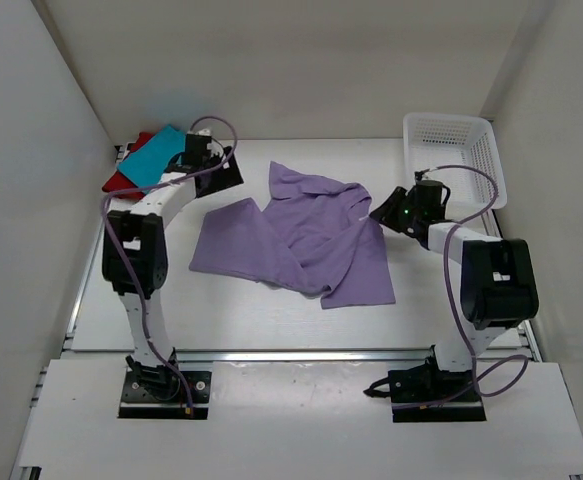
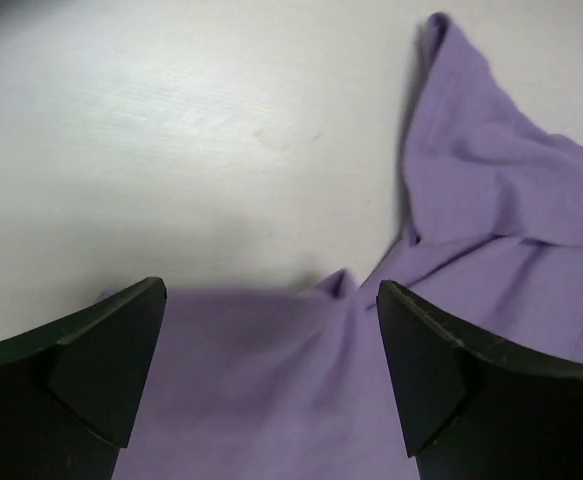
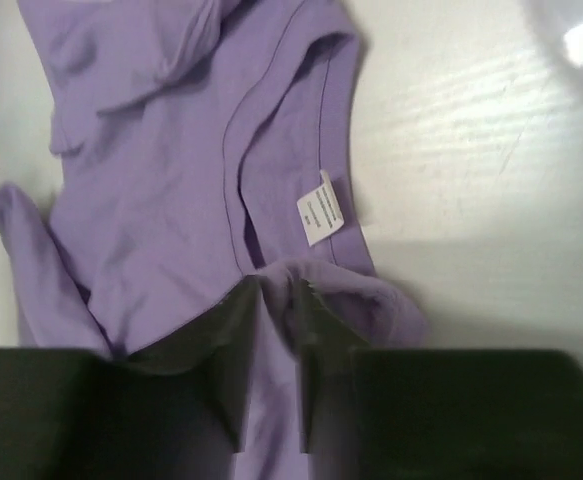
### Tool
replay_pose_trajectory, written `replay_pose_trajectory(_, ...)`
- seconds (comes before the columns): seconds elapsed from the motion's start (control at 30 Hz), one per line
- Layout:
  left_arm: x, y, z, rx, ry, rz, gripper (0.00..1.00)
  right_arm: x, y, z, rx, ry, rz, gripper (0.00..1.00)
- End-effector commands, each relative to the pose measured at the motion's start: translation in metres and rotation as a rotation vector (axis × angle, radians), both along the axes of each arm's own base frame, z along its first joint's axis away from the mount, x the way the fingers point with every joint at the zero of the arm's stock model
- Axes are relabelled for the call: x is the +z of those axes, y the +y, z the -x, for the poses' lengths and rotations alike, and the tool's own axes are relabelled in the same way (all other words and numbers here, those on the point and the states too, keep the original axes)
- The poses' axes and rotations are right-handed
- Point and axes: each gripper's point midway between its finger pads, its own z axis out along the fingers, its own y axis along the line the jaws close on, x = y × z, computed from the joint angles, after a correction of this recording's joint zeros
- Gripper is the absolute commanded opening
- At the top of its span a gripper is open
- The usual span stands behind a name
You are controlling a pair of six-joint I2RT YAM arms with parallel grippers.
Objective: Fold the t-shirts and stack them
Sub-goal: Flatten out the tshirt
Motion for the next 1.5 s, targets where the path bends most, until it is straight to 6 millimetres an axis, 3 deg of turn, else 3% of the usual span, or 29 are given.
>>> replay_pose_trajectory(0.0, 0.052, 0.021, 0.023, 0.054, -0.105, 0.036, 0.99, 0.029, -0.001, -0.016, 0.014, -0.084, -0.006, 0.30)
replay_pose_trajectory(0.03, 0.050, 0.025, 0.037, 0.049, -0.119, 0.083, 0.99, 0.032, -0.002, -0.012, -0.006, -0.090, -0.006, 0.39)
replay_pose_trajectory(0.07, 0.029, 0.022, 0.056, 0.036, -0.077, 0.104, 0.99, 0.043, -0.002, -0.010, -0.013, -0.127, -0.005, 0.42)
replay_pose_trajectory(0.1, 0.043, 0.020, 0.064, 0.018, -0.113, 0.154, 0.99, 0.043, 0.001, -0.001, -0.015, -0.129, -0.027, 0.46)
replay_pose_trajectory(0.17, 0.011, 0.019, 0.104, 0.004, -0.068, 0.215, 0.99, 0.062, 0.014, 0.012, 0.011, -0.189, -0.037, 0.46)
replay_pose_trajectory(0.2, 0.021, 0.020, 0.114, 0.006, -0.096, 0.264, 0.99, 0.062, 0.020, 0.020, 0.014, -0.190, -0.017, 0.45)
replay_pose_trajectory(0.23, 0.015, 0.027, 0.133, 0.027, -0.097, 0.290, 0.92, 0.065, 0.031, 0.031, 0.034, -0.206, -0.004, 0.41)
replay_pose_trajectory(0.27, 0.011, 0.033, 0.147, 0.044, -0.111, 0.299, 0.63, 0.069, 0.042, 0.044, 0.067, -0.212, -0.003, 0.38)
replay_pose_trajectory(0.33, -0.001, 0.045, 0.171, 0.107, -0.095, 0.284, 0.23, 0.065, 0.053, 0.062, 0.096, -0.216, 0.013, 0.31)
replay_pose_trajectory(0.37, -0.005, 0.052, 0.183, 0.145, -0.085, 0.251, 0.23, 0.072, 0.059, 0.071, 0.121, -0.237, 0.003, 0.29)
replay_pose_trajectory(0.43, -0.016, 0.069, 0.201, 0.238, -0.080, 0.214, 0.26, 0.058, 0.062, 0.093, 0.152, -0.221, 0.014, 0.28)
replay_pose_trajectory(0.57, -0.042, 0.107, 0.229, 0.415, -0.075, 0.218, 0.44, 0.044, 0.062, 0.132, 0.203, -0.214, 0.015, 0.29)
replay_pose_trajectory(0.67, -0.053, 0.112, 0.232, 0.451, -0.049, 0.225, 0.55, 0.034, 0.062, 0.152, 0.219, -0.216, 0.017, 0.30)
replay_pose_trajectory(0.77, -0.060, 0.114, 0.225, 0.482, -0.030, 0.201, 0.60, 0.036, 0.061, 0.158, 0.234, -0.231, 0.025, 0.30)
replay_pose_trajectory(1.07, -0.088, 0.114, 0.212, 0.562, 0.026, 0.230, 0.60, 0.041, 0.056, 0.162, 0.236, -0.253, 0.014, 0.30)
replay_pose_trajectory(1.17, -0.090, 0.113, 0.206, 0.569, 0.031, 0.243, 0.53, 0.037, 0.054, 0.166, 0.239, -0.250, 0.020, 0.31)
replay_pose_trajectory(1.2, -0.090, 0.102, 0.205, 0.539, 0.039, 0.250, 0.50, 0.037, 0.054, 0.167, 0.242, -0.249, 0.019, 0.30)
replay_pose_trajectory(1.4, -0.089, 0.099, 0.197, 0.525, 0.024, 0.242, 0.36, 0.040, 0.039, 0.167, 0.196, -0.260, 0.019, 0.31)
replay_pose_trajectory(1.47, -0.087, 0.098, 0.193, 0.522, 0.023, 0.251, 0.19, 0.034, 0.031, 0.169, 0.163, -0.232, 0.042, 0.32)
